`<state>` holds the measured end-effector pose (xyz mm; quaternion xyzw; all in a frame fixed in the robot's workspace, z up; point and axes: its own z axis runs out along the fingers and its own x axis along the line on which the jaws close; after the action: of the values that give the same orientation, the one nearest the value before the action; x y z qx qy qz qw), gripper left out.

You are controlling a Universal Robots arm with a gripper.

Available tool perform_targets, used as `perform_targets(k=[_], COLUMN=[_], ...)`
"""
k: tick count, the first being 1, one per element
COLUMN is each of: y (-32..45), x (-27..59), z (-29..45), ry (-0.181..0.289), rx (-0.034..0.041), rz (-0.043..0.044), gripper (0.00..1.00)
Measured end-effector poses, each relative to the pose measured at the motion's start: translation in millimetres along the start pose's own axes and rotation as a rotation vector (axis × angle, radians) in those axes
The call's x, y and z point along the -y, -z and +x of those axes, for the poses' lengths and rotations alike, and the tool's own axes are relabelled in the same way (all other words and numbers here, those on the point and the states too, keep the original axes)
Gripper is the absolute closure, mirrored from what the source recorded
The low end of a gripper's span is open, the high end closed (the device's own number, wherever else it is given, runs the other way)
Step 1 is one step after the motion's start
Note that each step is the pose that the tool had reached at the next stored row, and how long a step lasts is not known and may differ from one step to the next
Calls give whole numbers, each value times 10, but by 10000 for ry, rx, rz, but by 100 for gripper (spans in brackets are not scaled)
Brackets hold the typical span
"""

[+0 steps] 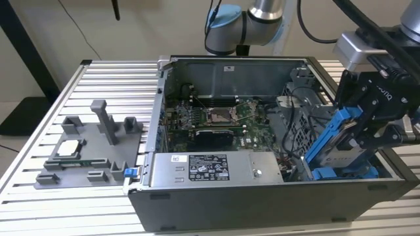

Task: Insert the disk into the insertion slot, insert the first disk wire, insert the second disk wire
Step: 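Insert the disk into the insertion slot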

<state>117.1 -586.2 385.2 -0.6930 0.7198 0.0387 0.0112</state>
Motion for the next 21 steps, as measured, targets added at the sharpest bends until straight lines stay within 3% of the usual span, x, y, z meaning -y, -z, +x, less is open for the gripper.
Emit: perform_targets(k=[6, 7, 9, 14, 21], y=[-47, -46, -39, 66, 104], x=[2, 2, 1, -3, -5], z=[3, 3, 3, -4, -41], ry=[1, 1, 1, -1, 0], rx=[8, 7, 10, 9, 11], rz=[8, 8, 2, -11, -9], gripper=[100, 0, 0, 0, 0])
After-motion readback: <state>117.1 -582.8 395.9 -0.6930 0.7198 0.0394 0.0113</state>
